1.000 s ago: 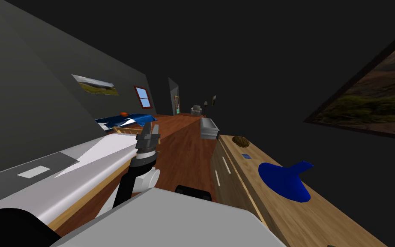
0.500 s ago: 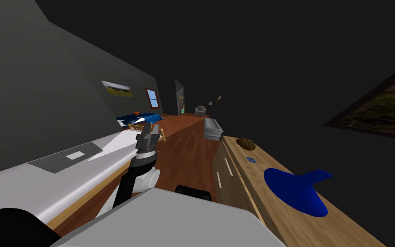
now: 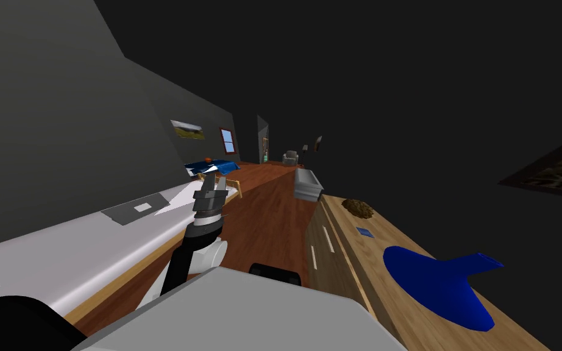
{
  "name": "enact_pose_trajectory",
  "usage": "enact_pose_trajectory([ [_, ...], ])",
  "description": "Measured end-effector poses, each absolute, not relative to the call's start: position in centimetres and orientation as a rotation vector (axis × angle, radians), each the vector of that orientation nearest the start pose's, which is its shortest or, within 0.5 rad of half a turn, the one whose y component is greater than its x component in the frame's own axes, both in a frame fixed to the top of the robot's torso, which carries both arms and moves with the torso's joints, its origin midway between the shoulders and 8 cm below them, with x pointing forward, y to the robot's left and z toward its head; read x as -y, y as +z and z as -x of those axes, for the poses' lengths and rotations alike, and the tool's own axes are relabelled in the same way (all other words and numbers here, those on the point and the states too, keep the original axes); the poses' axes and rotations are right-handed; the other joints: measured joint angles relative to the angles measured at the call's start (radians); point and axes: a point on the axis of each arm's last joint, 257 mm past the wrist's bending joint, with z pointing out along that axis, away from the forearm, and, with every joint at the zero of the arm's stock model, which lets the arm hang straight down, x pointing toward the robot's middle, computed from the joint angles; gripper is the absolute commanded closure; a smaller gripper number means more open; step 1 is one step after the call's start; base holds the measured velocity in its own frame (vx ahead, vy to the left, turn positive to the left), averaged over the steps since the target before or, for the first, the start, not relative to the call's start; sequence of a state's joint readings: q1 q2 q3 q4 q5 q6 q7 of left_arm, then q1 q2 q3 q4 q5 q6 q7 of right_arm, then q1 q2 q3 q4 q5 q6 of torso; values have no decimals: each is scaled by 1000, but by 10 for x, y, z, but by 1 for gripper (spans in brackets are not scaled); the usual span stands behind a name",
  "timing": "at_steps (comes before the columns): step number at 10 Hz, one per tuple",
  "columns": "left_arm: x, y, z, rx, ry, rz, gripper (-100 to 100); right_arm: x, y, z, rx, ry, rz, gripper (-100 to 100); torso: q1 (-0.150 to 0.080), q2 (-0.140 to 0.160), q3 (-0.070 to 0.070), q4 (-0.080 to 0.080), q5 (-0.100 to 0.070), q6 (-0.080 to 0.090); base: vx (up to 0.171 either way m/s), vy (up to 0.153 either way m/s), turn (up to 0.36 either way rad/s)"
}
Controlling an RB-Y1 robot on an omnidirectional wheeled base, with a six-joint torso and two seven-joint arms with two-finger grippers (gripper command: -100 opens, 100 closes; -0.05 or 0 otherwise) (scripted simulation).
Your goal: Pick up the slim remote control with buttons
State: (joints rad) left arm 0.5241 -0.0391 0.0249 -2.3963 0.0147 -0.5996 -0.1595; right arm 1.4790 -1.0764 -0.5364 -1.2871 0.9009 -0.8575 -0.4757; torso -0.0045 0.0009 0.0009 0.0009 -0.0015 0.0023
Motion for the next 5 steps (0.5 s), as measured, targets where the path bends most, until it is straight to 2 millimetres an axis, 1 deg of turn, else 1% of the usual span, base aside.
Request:
enact_pose_trajectory([
  [1,-286,84,-295,-470,-1159,483,0,654,-281,135,-2916,-50,-567,-100,1,0,0,0,0,0,-38,-14,59],
  [2,-286,84,-295,-470,-1159,483,0,651,-283,143,-2942,-50,-561,-100,1,0,0,0,0,1,-36,-4,73],
  [3,-286,84,-295,-470,-1159,483,0,649,-285,152,-2974,-55,-559,-100,1,-1,0,0,0,0,-45,-3,167],
  [5,-286,84,-295,-470,-1159,483,0,641,-292,182,-3044,-50,-561,-100,1,0,0,0,0,0,-43,-4,95],
])
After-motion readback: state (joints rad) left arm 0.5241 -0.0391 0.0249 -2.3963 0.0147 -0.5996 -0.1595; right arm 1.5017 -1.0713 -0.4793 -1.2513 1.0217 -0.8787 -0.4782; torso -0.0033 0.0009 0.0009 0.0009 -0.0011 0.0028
